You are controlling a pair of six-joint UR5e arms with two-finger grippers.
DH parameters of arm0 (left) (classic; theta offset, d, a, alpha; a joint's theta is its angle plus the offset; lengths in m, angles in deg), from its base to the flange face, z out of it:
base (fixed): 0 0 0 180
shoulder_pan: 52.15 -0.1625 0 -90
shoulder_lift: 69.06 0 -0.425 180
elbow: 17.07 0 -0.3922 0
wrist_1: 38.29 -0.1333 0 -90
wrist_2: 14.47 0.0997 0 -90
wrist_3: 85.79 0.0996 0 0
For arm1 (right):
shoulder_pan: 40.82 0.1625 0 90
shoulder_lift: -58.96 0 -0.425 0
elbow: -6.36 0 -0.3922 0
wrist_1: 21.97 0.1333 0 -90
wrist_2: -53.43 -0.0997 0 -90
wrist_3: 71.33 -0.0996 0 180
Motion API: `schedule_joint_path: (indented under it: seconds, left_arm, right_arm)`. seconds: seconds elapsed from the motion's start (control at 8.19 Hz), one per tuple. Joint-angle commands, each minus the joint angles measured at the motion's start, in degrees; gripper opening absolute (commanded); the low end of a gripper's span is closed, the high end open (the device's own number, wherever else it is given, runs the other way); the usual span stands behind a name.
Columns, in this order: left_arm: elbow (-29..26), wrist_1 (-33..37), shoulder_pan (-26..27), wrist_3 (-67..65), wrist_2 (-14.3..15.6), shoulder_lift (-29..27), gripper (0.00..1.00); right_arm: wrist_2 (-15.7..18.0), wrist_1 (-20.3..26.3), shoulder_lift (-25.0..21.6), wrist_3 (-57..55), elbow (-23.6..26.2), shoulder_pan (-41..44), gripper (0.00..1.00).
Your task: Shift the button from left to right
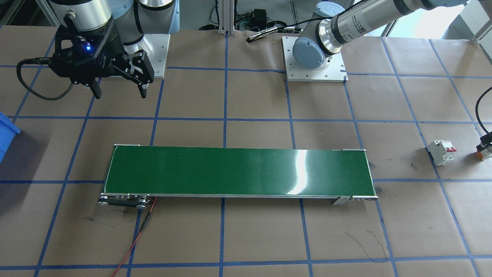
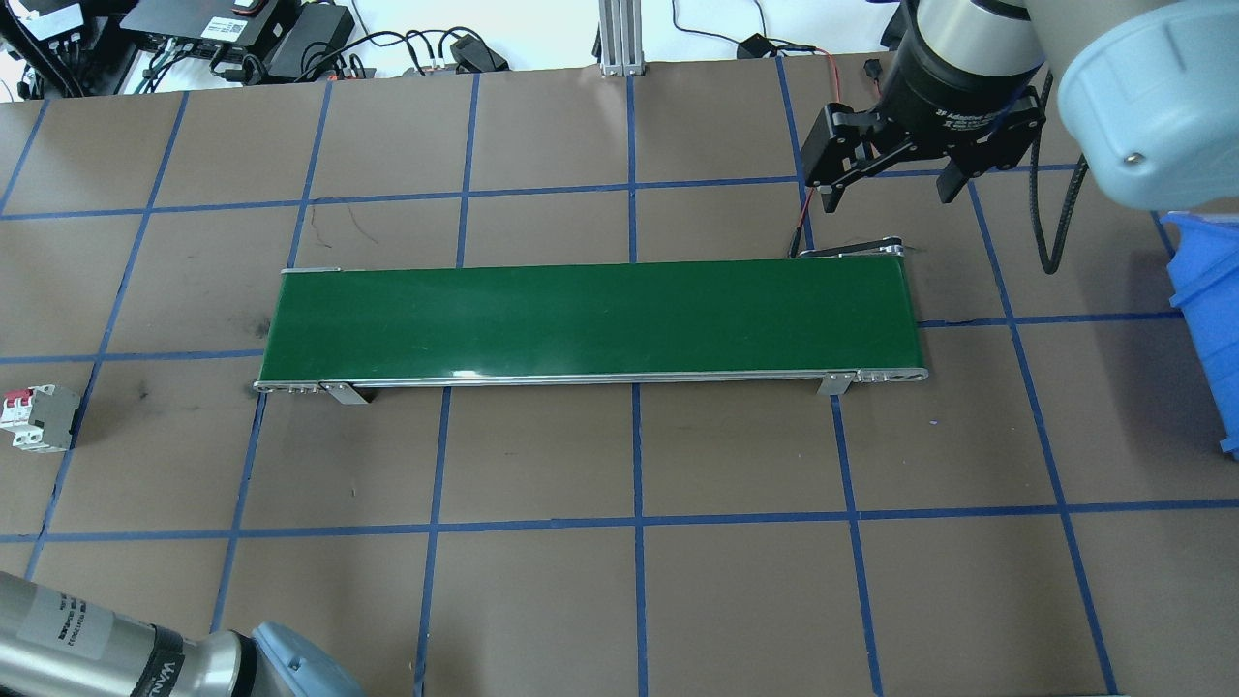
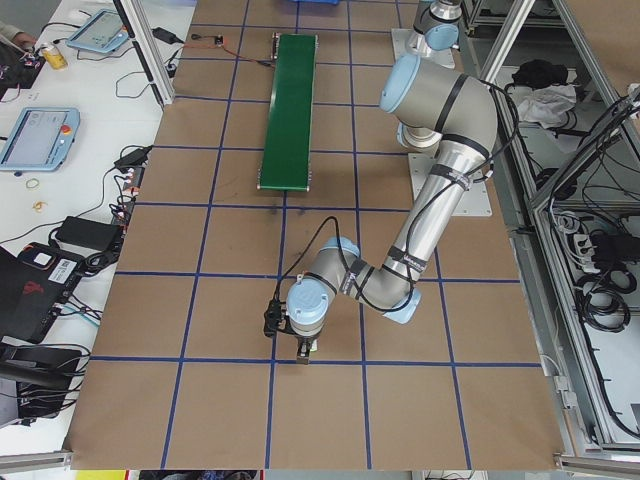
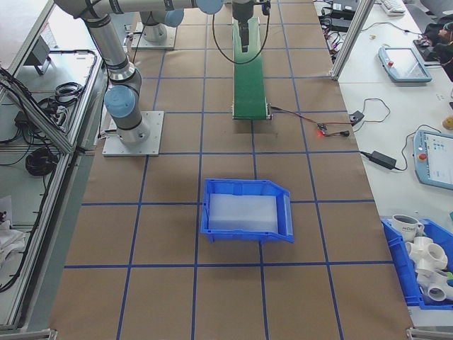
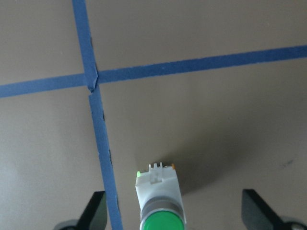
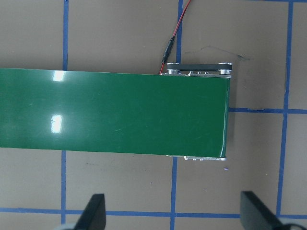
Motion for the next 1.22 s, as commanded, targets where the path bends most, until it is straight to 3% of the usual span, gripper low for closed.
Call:
schedule_joint_path:
  seconds: [0.0,0.24,0.37,0.49,0.61,0.73,0.98,1.1]
  left_arm:
    - [0.0,-2.2,0.0,0.0,0.0,-1.2,1.00]
    - [0.1,-2.1,0.0,-0.2,0.0,-1.3,1.00]
    - [0.2,-1.9,0.0,-0.1,0.0,-1.3,0.91]
    - [0.0,-1.8,0.0,0.1,0.2,-1.3,0.74]
    - [0.0,-1.7,0.0,0.3,0.5,-1.2,0.46]
    - [0.0,-1.5,0.0,0.3,2.6,-1.2,0.28]
    - [0.0,-1.5,0.0,0.4,2.8,-1.2,0.14]
    - [0.0,-1.5,-0.1,1.0,2.7,-1.3,0.01]
  right_arm:
    - [0.0,0.0,0.0,0.0,-0.1,0.0,1.00]
    - [0.0,0.0,0.0,0.0,0.0,0.0,1.00]
    - [0.0,0.0,0.0,0.0,0.0,0.0,1.00]
    - [0.0,0.0,0.0,0.0,0.0,0.0,1.00]
    - [0.0,0.0,0.0,0.0,0.0,0.0,1.00]
    - [0.0,0.0,0.0,0.0,0.0,0.0,1.00]
    - [0.0,0.0,0.0,0.0,0.0,0.0,1.00]
    - [0.0,0.0,0.0,0.0,0.0,0.0,1.00]
